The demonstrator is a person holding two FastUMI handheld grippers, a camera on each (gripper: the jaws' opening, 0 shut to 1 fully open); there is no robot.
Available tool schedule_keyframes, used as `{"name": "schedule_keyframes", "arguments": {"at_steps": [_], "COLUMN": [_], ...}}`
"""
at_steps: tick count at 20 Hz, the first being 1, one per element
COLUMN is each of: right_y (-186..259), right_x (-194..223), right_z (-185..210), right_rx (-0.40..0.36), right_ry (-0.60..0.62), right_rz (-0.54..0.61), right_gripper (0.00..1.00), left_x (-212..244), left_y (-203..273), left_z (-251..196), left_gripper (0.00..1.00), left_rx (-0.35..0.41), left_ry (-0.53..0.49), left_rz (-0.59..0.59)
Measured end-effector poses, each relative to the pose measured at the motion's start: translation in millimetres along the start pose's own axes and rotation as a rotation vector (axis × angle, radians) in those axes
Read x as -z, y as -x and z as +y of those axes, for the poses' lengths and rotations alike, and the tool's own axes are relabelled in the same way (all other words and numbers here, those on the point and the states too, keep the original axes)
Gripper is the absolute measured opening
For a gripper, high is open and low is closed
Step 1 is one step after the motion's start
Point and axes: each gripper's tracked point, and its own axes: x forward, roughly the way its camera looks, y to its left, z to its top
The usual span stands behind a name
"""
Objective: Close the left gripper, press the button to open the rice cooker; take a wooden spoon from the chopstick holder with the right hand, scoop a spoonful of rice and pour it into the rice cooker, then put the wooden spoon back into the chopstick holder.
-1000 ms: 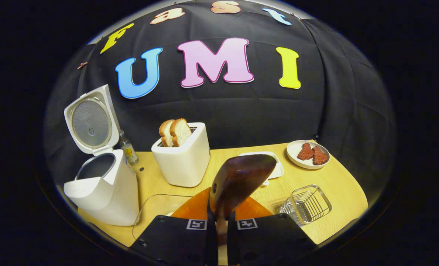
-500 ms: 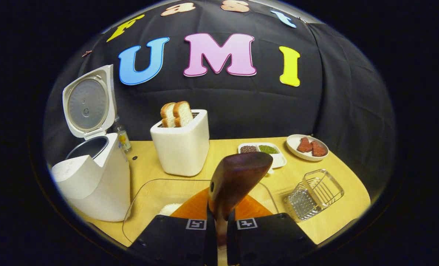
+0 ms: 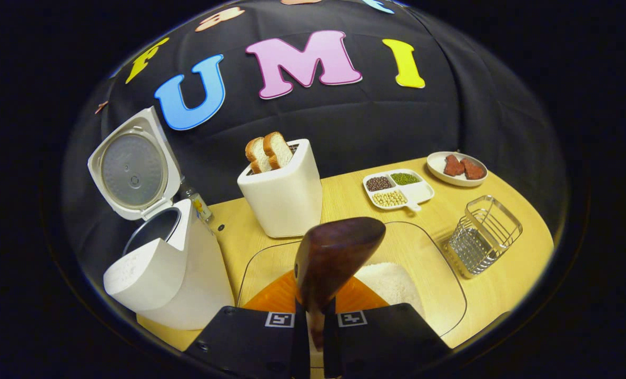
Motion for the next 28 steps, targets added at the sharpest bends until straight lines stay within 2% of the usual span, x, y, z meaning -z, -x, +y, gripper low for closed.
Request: {"name": "schedule_keyframes", "arguments": {"at_steps": [5,9,12,22,28], "right_y": [6,18,23,63,74], "right_x": [4,3,-3,-59,-84], "right_z": [-13,-23,-36,-79,-76], "right_rx": [-0.046,-0.061,-0.041,0.018,0.009], "right_ry": [-0.278,-0.409,-0.494,-0.617,-0.637], "right_rz": [0.085,0.101,0.119,0.075,0.049], "right_gripper": [0.15,0.14,0.14,0.14,0.15], "left_x": [2,-8,-17,-36,-42], "left_y": [-2,-9,-11,-3,6], "left_z": [-10,-23,-33,-44,-31], "left_gripper": [0.96,0.96,0.96,0.96,0.95], "left_rx": [0.014,0.024,0.034,0.036,0.013], "left_ry": [-0.007,-0.028,-0.049,-0.069,-0.079], "left_rz": [0.016,0.009,-0.005,-0.035,-0.052]}}
